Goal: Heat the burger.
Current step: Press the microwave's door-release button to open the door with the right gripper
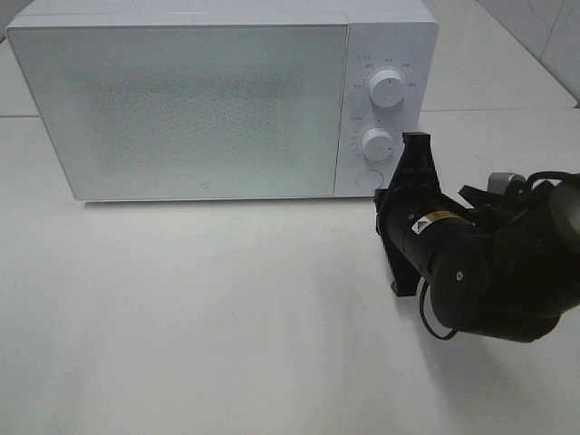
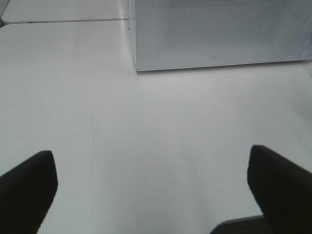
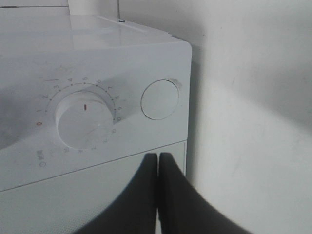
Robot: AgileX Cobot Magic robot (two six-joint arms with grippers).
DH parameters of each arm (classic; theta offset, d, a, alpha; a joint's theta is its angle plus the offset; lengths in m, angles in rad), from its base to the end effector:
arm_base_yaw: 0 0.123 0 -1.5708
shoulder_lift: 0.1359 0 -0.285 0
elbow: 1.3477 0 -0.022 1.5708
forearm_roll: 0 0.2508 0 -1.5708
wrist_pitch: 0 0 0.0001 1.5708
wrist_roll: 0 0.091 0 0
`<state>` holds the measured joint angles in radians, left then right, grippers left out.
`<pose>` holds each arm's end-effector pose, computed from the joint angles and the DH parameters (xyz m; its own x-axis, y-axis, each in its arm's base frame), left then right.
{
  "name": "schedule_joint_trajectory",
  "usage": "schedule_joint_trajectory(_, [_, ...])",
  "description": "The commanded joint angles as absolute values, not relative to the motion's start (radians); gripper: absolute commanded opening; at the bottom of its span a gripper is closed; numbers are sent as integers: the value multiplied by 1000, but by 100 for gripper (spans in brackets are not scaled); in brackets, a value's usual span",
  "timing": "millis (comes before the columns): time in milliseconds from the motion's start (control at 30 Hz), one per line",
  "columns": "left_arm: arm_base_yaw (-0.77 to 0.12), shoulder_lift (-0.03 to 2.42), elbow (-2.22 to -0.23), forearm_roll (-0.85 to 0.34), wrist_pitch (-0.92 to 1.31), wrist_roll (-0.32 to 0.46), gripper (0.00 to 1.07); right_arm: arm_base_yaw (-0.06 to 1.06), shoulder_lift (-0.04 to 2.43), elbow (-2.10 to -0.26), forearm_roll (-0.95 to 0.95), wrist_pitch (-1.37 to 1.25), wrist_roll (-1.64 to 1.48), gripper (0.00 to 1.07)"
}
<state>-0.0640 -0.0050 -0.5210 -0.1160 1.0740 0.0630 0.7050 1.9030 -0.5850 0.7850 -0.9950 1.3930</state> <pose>-0.0095 -0.0087 0.2824 -0.4401 0.0357 -0.8973 0.1580 0.9867 -0.0382 0.2637 0.1536 0.1194 -0.0070 0.9976 0.0694 0.3167 -0.0636 0.9464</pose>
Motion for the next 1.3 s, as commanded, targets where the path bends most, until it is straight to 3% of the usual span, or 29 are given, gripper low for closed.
schedule_joint_trajectory(33, [-61,-9,-517,-124,1072,58,98,680,1917,-612,745,-999,1399,0])
schedule_joint_trajectory(800, [-61,-9,-517,-124,1072,58,98,530,2122,-837,624,-922,1403,0])
schedule_joint_trajectory(1300, [-61,-9,-517,-124,1072,58,98,518,2152,-913,623,-1013,1407,0])
